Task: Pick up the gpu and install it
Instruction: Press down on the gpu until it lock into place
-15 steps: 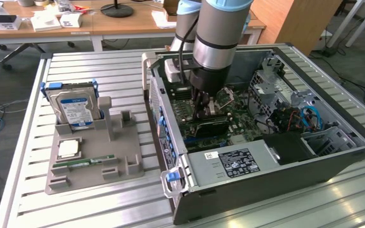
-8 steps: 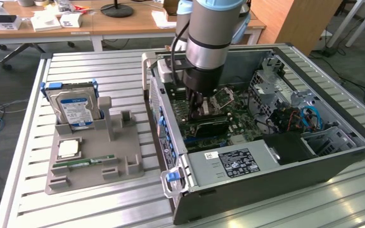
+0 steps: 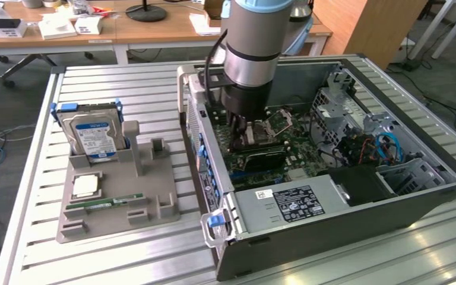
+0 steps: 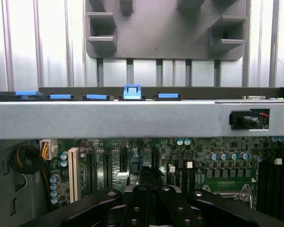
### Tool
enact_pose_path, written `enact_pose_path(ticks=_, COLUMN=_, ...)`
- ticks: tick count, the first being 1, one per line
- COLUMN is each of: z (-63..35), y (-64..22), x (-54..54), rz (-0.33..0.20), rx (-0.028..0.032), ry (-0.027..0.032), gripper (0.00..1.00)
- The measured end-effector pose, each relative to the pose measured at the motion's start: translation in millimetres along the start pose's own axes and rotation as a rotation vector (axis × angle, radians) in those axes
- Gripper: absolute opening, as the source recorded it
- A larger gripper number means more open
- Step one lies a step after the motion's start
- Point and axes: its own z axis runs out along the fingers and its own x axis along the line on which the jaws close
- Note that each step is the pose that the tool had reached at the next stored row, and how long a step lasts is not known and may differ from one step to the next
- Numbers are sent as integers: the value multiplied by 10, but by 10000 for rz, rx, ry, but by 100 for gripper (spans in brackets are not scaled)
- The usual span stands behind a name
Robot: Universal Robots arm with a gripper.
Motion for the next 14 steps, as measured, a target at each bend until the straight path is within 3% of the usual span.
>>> enact_pose_path(ticks=10, z=-1, y=10, x=-3, rz=0, rx=5, ry=1, gripper=11)
enact_pose_path(ticks=14, z=-43, y=9, x=-4, rz=0, rx=5, ry=2, gripper=11)
